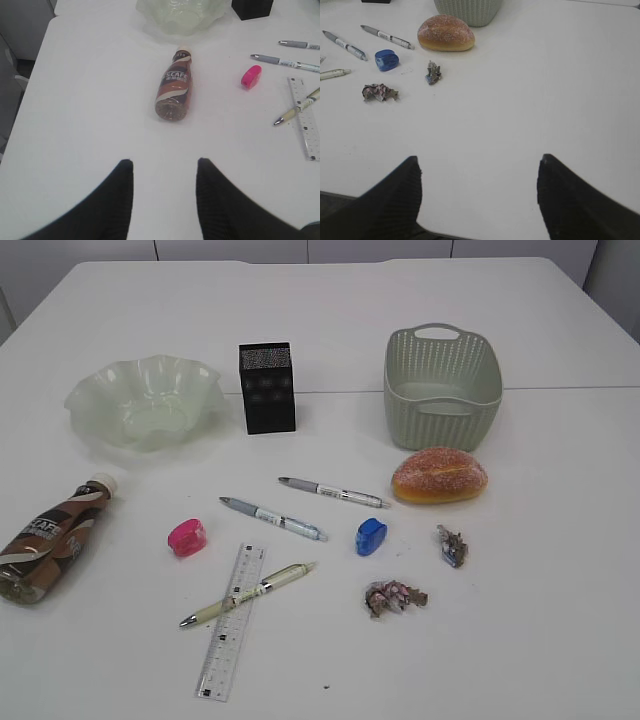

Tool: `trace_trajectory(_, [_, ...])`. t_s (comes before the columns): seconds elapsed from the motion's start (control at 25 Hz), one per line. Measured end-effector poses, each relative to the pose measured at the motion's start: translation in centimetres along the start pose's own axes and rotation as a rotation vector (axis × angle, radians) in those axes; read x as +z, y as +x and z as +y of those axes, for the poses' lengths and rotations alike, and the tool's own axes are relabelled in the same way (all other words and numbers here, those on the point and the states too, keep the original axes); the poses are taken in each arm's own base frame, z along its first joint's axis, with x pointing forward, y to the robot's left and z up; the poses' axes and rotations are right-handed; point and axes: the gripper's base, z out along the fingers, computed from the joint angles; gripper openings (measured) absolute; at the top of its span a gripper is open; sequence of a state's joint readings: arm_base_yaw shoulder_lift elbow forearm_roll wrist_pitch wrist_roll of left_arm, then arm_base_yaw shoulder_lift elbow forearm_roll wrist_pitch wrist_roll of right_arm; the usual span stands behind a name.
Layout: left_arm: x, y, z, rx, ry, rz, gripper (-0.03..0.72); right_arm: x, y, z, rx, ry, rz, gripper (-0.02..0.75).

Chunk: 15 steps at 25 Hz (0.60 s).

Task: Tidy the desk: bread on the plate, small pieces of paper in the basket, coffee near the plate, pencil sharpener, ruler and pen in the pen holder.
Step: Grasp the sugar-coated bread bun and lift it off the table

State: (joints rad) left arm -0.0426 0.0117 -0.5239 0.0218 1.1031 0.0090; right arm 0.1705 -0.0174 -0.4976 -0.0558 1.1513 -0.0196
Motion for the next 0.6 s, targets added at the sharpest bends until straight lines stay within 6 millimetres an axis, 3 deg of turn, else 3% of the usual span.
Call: trace_trajectory(0.6, [0.0, 0.0, 0.0, 0.0, 0.0, 0.0, 0.307, 0.0, 0.0, 0.0, 0.0, 0.0, 0.0, 0.529])
